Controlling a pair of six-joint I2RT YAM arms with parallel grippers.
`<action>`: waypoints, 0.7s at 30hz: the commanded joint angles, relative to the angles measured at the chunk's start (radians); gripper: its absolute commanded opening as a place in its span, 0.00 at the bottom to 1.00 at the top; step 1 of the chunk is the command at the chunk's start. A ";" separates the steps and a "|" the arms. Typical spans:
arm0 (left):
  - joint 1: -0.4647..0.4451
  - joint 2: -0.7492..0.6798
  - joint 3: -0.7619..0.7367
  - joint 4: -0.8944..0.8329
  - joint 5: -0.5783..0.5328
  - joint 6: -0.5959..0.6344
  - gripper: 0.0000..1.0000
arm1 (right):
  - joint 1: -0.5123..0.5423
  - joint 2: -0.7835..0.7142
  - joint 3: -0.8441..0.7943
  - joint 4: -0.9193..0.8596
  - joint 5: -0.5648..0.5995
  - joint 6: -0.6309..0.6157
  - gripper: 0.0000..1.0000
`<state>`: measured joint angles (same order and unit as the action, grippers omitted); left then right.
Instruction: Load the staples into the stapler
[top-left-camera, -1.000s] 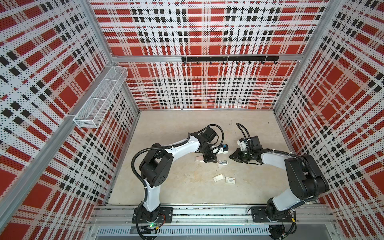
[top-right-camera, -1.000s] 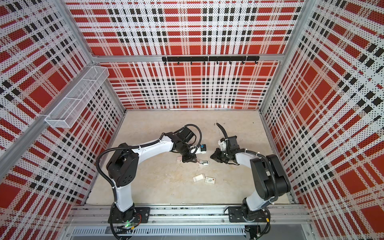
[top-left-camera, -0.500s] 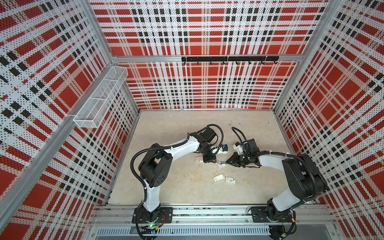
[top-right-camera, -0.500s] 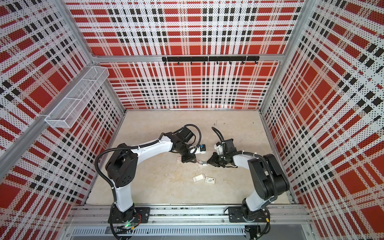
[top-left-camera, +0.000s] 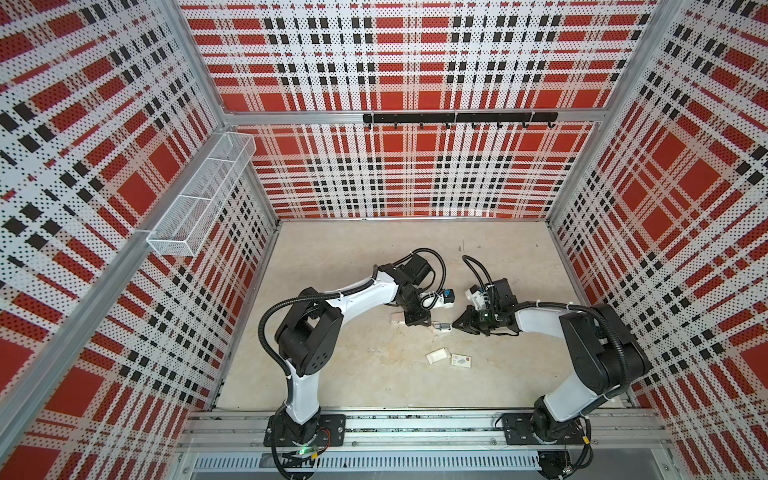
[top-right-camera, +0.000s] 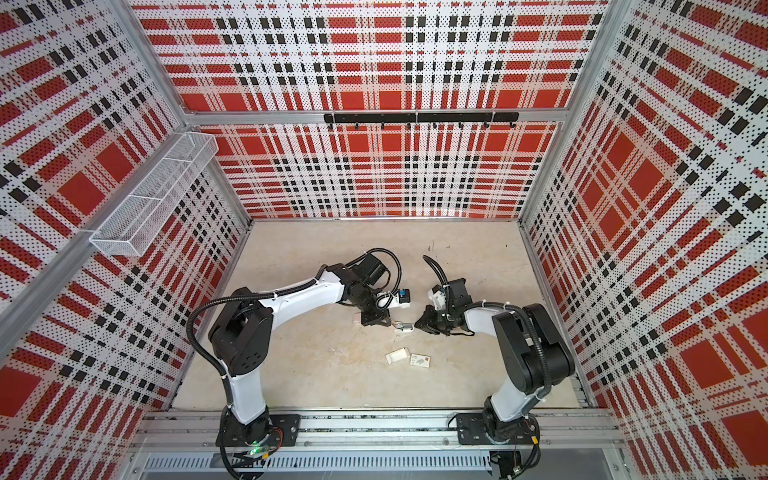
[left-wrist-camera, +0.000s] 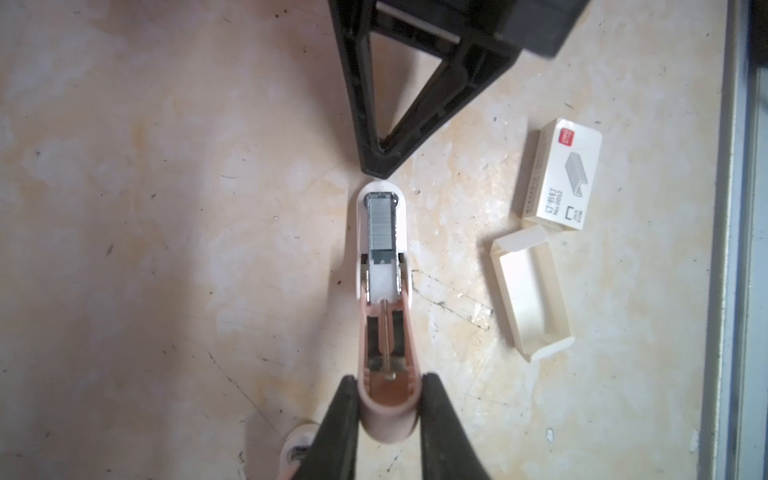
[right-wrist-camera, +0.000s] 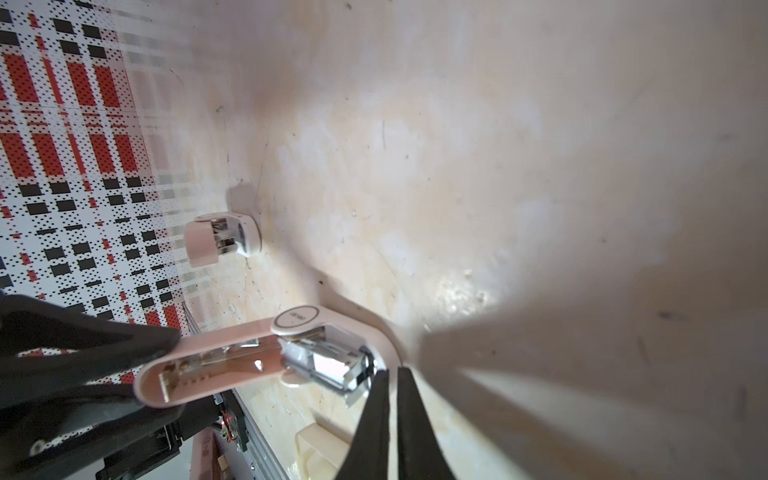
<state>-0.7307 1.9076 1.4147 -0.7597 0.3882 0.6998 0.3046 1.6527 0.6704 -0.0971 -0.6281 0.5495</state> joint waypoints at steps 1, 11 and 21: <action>-0.003 -0.012 0.027 -0.016 0.001 0.004 0.24 | 0.007 0.024 0.010 0.029 -0.009 -0.010 0.08; -0.009 -0.004 0.035 -0.016 0.013 0.001 0.24 | 0.011 0.026 0.003 0.047 -0.020 -0.004 0.08; -0.040 0.048 0.073 -0.013 0.024 -0.013 0.24 | 0.022 0.046 -0.003 0.060 -0.015 -0.001 0.08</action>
<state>-0.7506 1.9240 1.4586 -0.7784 0.3847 0.6949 0.3103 1.6764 0.6704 -0.0738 -0.6430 0.5503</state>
